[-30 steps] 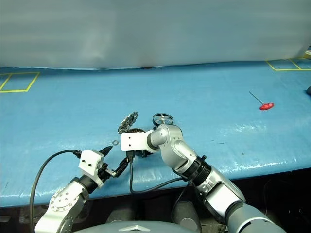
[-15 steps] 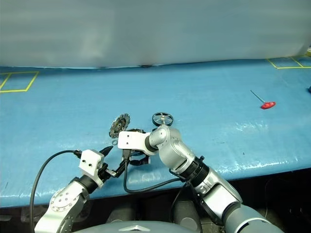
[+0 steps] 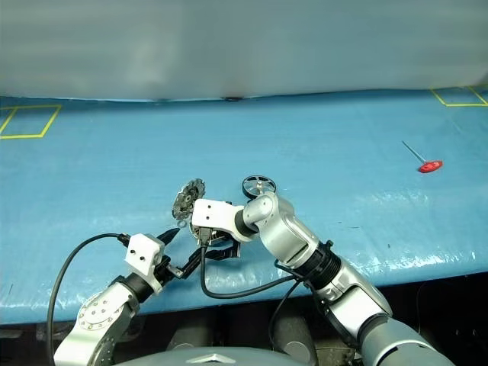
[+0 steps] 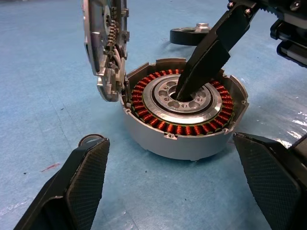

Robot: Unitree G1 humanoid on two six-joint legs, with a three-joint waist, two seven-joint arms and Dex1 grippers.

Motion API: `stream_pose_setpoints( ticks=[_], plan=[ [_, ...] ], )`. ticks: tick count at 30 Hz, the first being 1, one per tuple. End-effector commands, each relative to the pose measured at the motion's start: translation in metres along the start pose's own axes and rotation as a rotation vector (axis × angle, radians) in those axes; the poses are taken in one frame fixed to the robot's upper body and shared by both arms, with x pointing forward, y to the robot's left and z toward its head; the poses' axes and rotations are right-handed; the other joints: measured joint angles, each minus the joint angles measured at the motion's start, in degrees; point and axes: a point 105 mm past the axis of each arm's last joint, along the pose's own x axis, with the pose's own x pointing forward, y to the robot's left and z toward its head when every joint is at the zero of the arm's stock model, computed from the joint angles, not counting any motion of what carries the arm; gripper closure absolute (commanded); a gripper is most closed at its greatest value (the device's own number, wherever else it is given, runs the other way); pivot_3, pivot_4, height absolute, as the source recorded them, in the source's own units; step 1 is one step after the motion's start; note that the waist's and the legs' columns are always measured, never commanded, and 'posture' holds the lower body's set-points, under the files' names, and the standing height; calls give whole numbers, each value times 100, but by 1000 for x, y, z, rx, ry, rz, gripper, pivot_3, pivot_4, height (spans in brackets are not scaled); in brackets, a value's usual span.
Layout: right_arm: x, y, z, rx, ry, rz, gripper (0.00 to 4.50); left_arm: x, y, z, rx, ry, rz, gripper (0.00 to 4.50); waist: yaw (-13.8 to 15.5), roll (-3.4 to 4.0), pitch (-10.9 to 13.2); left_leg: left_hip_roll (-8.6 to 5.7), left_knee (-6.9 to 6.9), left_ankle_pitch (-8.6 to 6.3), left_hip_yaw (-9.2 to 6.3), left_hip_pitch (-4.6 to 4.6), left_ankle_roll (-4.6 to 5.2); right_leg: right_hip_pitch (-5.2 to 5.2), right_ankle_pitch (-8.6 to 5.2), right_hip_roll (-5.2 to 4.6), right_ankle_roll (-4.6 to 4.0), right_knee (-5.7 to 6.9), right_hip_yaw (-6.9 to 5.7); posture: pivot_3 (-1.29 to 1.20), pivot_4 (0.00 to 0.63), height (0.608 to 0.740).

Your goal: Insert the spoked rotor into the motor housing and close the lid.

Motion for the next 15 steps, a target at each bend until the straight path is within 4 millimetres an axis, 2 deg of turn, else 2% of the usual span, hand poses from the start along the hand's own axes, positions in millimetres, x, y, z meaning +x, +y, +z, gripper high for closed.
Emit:
stream_pose_setpoints(
  ticks=[1,9,15],
  plan=[
    [-7,-9,15,22,-79,-67,29,1,-5,2,-10,-10,-25,0,0,0,10,0,0,1,-1,0,-1,0,0,1,0,2,-1,0,150,740],
    [-21,-10,22,41,-132,-69,29,0,-5,2,-15,-6,-24,0,7,-3,17,-4,7,1,-2,0,0,4,3,12,6,4,-3,0,150,740],
    [-47,-13,26,47,-187,-74,29,0,-6,1,-18,3,-38,0,8,-4,24,-6,5,1,-3,-2,1,3,4,25,11,2,-2,0,150,740]
  ],
)
